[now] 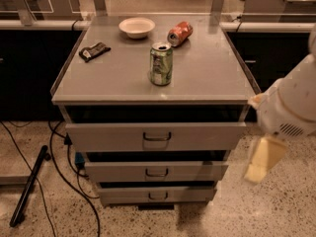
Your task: Open middle drawer
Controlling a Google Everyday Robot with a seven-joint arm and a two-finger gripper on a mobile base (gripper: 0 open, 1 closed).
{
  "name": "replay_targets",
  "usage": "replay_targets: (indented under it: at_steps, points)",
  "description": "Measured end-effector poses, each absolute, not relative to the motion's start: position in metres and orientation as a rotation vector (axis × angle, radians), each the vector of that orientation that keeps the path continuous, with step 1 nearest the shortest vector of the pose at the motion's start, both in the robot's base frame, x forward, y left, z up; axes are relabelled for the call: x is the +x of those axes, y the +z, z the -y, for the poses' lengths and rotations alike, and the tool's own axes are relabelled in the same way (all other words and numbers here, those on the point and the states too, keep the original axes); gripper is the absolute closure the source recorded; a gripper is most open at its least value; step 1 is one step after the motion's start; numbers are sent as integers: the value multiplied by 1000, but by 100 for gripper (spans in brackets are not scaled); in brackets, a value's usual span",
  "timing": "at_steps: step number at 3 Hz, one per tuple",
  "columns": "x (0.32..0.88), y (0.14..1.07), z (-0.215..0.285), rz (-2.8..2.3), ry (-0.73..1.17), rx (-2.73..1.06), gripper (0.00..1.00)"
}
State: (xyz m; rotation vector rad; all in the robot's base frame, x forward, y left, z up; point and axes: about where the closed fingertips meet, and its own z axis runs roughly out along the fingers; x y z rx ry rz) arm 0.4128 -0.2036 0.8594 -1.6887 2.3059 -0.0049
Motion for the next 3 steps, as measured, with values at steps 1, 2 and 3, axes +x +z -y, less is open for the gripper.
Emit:
replay_targets:
  at_steps: [1,2,3]
  points:
    - [390,779,181,-2313,134,-1691,0]
    - [368,724,154,-2287,288,-1704,0]
    - [368,724,154,-2287,287,-1703,0]
